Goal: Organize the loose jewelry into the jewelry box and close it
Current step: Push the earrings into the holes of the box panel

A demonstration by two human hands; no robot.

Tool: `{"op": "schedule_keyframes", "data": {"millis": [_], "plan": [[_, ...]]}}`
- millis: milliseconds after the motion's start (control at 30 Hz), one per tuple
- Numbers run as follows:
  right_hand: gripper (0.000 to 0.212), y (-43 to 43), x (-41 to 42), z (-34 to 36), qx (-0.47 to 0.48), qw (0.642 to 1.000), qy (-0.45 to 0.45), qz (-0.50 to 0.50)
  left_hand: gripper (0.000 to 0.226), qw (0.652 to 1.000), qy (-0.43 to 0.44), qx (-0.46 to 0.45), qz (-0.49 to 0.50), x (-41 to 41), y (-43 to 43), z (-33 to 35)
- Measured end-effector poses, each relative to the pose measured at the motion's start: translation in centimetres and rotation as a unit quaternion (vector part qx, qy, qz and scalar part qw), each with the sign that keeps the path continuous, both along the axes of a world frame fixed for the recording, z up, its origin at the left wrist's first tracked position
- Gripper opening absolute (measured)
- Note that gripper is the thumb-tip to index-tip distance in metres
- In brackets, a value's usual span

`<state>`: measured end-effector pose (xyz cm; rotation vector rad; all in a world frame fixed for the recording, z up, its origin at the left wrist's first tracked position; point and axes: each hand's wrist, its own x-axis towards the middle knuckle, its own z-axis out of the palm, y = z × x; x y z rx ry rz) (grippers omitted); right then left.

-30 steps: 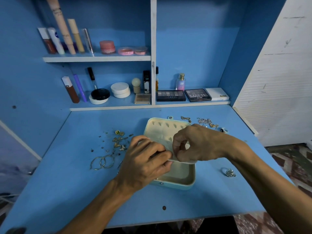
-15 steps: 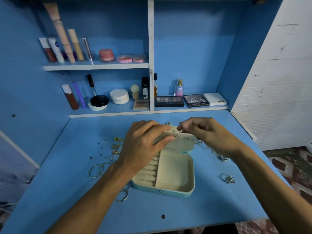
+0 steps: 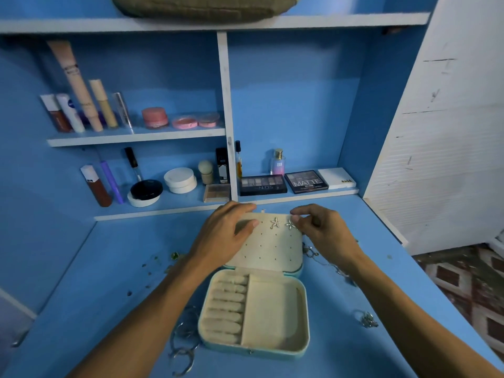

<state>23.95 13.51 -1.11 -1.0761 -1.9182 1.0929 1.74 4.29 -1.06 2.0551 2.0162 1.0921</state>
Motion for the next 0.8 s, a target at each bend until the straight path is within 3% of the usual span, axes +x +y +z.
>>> {"op": "schedule_keyframes", "data": {"millis": [367, 700, 800], "plan": [[0.012, 1.5, -0.7, -1.5, 0.059, 0.989, -0.136, -0.01, 0.023, 0.999, -0.006, -0.032, 0.01, -1.2, 1.4, -2.0], [0.018, 1.3, -0.9, -2.0, 0.121, 0.969, -0.214, -0.016, 0.032, 0.998, 0.006, -0.064, 0.008, -1.1, 0.8, -2.4], [0.018, 0.8, -0.8, -1.8, 0.179, 0.963, -0.201, -0.031, 0.033, 0.998, -0.004, -0.054, 0.013, -1.6, -0.5, -1.7]]}}
